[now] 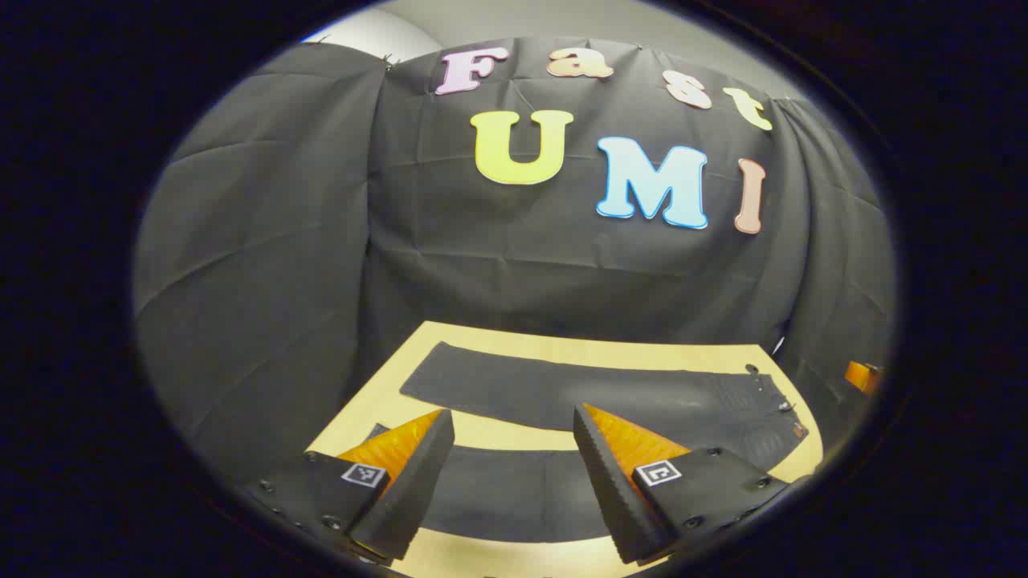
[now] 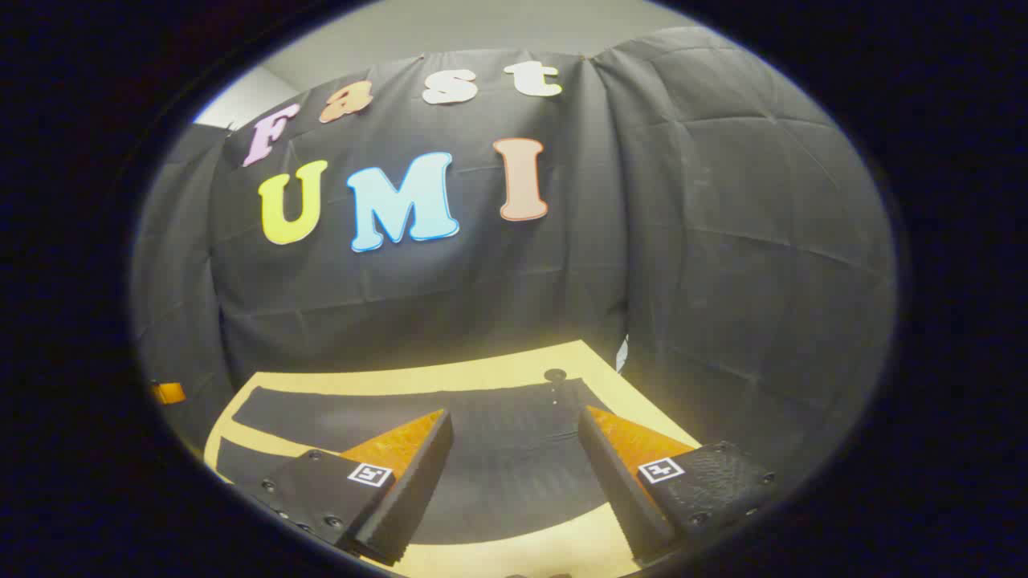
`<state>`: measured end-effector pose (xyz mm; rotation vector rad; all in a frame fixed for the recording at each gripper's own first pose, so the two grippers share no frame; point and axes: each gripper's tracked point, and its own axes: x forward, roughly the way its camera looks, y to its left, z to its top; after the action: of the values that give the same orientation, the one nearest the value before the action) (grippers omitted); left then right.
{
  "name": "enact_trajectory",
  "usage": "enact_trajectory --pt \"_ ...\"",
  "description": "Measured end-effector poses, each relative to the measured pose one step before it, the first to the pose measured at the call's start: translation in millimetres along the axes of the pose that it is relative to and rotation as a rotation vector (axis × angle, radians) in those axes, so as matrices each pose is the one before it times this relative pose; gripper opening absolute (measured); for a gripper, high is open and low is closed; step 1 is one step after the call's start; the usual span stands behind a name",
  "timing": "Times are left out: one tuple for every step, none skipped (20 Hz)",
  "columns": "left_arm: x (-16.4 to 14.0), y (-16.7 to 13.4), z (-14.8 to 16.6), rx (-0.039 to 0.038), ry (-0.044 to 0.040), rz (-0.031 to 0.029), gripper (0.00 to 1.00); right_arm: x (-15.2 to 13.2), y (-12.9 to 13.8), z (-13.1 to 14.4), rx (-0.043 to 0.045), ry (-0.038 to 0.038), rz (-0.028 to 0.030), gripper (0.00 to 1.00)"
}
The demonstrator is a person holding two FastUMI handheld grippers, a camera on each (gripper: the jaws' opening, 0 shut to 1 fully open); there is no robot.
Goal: Grasp the waist and the cuffs of the jeans and fold them to make the two legs overlap; first hold the waist and fold one-third of the jeans toward the cuffs, then hold the cuffs and fold the remaining one-third in the same direction to finish folding.
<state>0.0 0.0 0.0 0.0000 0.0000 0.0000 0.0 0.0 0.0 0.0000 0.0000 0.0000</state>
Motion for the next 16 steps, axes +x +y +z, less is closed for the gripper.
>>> enact_trajectory --pt "-0.55 -9.02 2.52 -0.00915 -0.0105 -0.01706 0.97 -2.14 2.63 2.4 -0.00973 -0.01437 0.00542 0.94" --pt "-2.73 -8.6 -0.28 0.00367 -0.00972 -0.01883 0.97 -1.0 2.31 3.18 -0.02262 -0.01431 0.00424 0.94" --pt "-0.4 -6.96 2.94 0.01796 -0.01027 -0.0125 0.99 0.83 0.86 0.5 -0.03826 -0.00886 0.00224 0.94" --pt "-0.39 -3.88 0.97 0.02505 -0.00815 -0.00174 0.96 1.39 1.85 0.17 -0.02601 0.00008 0.0068 0.96" --pt "1.42 -2.03 2.08 0.02269 -0.00637 0.00062 0.97 1.08 3.66 1.38 -0.01416 0.00151 0.01495 0.95" --pt "2.51 -0.91 2.59 0.01508 -0.00548 -0.00097 1.0 1.61 4.23 2.58 -0.00016 0.00034 0.01596 0.94" --pt "2.4 -2.75 2.18 0.00533 -0.0041 -0.00068 0.97 2.81 2.84 1.28 0.007 0.0026 0.00885 0.92" --pt "2.05 -3.44 1.58 -0.00291 -0.00466 -0.00342 0.96 2.54 1.19 1.29 0.01054 0.00402 0.00408 0.94" --pt "1.36 -2.5 0.62 -0.00765 0.00162 -0.00002 0.96 3.08 0.2 -1.26 0.01056 0.0043 0.00083 0.94" --pt "3.35 -1.45 -4.33 -0.00904 0.01284 0.00677 0.96 2.42 -1.4 -1.27 0.01038 0.00841 -0.00395 0.95" --pt "3.82 -0.06 -5.95 -0.01401 0.01793 0.00952 0.96 2.8 -3.08 -3.43 0.01474 0.01242 -0.00788 0.95" --pt "3.6 1.43 -5.88 -0.02436 0.02145 0.01278 0.96 3.1 -5.62 -2.69 0.02187 0.0138 -0.00724 0.95" --pt "5.42 4.35 -7.56 -0.0399 0.02919 0.01431 0.96 4.31 -6.94 -5.31 0.04409 0.0254 -0.00955 0.95" --pt "4.94 8.08 -11.98 -0.05608 0.04273 0.01514 0.96 4.6 -8.9 -6.49 0.05578 0.03232 -0.0101 0.95" --pt "6.2 10.06 -15.14 -0.07246 0.05519 0.01865 0.99 4.52 -10.52 -10.11 0.08061 0.04336 -0.01496 0.95" --pt "5.93 12.53 -18.95 -0.08595 0.06217 0.01496 0.96 5.3 -12.56 -7.45 0.08857 0.04406 -0.02003 0.94"
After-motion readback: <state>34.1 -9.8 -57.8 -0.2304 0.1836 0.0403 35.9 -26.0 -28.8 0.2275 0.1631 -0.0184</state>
